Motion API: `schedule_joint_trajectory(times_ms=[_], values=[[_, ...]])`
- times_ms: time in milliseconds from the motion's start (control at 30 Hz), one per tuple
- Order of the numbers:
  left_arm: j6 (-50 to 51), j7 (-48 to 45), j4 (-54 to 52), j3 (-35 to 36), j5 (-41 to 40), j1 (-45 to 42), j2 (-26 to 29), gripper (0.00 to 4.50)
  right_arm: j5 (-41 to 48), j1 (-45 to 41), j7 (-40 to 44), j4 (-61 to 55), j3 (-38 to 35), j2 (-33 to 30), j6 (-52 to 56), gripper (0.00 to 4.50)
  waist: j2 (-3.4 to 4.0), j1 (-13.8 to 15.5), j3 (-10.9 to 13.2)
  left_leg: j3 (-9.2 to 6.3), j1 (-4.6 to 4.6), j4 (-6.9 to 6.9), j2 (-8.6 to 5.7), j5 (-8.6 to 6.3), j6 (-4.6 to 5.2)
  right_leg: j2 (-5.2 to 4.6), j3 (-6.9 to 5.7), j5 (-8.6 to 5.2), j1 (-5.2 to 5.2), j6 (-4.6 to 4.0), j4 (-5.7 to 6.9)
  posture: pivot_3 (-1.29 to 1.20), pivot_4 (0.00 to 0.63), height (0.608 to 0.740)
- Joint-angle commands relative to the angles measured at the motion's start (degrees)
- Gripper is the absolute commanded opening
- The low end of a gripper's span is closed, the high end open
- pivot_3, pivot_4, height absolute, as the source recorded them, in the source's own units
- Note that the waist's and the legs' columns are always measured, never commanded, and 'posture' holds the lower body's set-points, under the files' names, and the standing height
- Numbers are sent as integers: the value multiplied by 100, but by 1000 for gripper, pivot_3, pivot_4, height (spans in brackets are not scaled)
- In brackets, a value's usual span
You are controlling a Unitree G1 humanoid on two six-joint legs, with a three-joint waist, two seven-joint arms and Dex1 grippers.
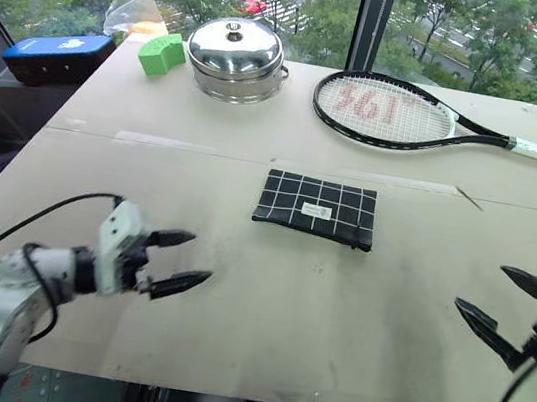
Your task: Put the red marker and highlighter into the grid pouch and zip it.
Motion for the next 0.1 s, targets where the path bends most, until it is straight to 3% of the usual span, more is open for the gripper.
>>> schedule_joint_trajectory(times_ms=[33, 100], values=[[-51, -83, -337, 487, -185, 405, 4, 4436, 93, 308, 384, -14, -516, 66, -557, 4463, 5, 1, 3, -1, 0, -1, 0, -2, -1, -1, 0, 0, 0, 0, 0, 0, 150, 740], [-55, -100, -396, 497, -233, 522, -53, 4436, 60, 393, 458, 76, -519, 61, -686, 4463, 9, 3, 6, -3, -1, 0, 1, -12, -19, -4, 1, 0, -2, -2, -1, 0, 150, 740]])
